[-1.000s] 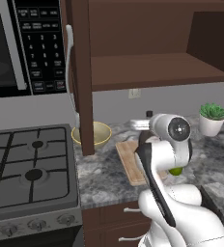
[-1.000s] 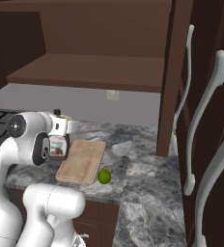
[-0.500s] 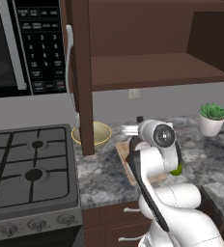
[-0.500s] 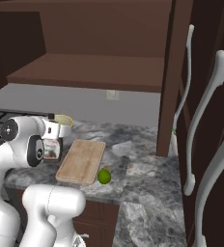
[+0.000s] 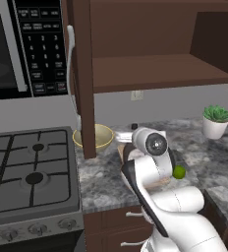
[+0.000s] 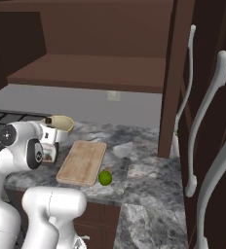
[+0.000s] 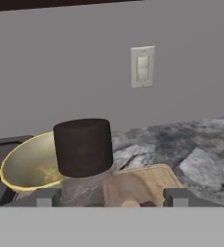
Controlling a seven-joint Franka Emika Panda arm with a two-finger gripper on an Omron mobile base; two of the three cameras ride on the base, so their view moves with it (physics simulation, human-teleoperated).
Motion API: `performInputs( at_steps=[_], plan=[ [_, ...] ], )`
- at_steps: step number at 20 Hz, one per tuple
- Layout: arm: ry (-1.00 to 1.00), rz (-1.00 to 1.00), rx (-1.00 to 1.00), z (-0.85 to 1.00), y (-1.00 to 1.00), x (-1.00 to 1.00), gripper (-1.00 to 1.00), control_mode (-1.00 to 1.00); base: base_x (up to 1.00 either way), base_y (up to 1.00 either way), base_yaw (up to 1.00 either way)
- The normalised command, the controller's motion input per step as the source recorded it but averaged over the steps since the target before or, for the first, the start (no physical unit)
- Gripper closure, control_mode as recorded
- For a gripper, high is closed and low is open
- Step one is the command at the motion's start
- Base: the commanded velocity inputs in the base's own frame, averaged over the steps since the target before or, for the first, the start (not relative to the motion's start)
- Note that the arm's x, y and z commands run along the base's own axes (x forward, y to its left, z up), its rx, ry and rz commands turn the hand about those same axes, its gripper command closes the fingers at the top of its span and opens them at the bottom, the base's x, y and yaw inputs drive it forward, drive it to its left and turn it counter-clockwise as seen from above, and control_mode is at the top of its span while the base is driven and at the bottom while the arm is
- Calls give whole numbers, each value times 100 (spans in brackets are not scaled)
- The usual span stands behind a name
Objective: Open the cabinet. Place the bowl and condiment on the counter. Then place the lime and garlic on the cutting board.
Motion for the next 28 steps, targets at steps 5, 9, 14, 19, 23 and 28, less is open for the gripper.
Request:
performInputs(
  at_steps=[5, 9, 14, 19, 23, 28],
  plan=[
    [-9, 0, -1, -16, 19, 11, 100, -100, 0, 0, 0],
    [-9, 0, -2, -16, 20, 12, 100, -100, 0, 0, 0],
    [-5, 0, 0, -12, 17, 16, 100, -100, 0, 0, 0],
    [-2, -2, 0, -5, 16, 20, 100, -100, 0, 0, 0],
    [-1, -2, 1, -10, 15, 20, 100, -100, 0, 0, 0],
    [0, -2, 3, -14, 16, 20, 100, -100, 0, 0, 0]
  ],
)
